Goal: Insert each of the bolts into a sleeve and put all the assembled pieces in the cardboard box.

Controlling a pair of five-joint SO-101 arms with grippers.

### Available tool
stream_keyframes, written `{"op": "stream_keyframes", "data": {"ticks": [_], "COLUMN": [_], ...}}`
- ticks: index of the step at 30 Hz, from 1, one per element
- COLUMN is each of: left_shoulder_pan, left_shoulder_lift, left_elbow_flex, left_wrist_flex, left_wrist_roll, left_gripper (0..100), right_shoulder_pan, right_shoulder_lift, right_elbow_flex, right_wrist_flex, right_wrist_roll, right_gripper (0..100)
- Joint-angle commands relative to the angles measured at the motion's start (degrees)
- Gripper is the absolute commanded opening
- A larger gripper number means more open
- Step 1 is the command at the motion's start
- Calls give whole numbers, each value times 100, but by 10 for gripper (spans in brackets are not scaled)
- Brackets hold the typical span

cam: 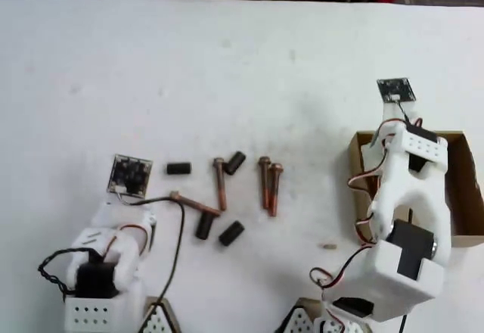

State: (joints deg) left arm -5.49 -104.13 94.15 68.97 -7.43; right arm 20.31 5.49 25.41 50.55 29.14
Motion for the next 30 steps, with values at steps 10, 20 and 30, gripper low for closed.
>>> {"op": "stream_keyframes", "data": {"ticks": [10,20,30], "left_shoulder_pan": [-40,-40,-497], "left_shoulder_lift": [-31,-31,-31], "left_elbow_flex": [-26,-220,-510], "left_wrist_flex": [-246,-141,44], "left_wrist_roll": [-53,0,299], "left_gripper": [23,21,21], "right_shoulder_pan": [-224,-822,-2404], "right_shoulder_lift": [-233,-2422,-4462], "right_elbow_flex": [-431,-440,-413], "right_wrist_flex": [31,1121,2053], "right_wrist_roll": [88,44,-563], "right_gripper": [161,159,159]}}
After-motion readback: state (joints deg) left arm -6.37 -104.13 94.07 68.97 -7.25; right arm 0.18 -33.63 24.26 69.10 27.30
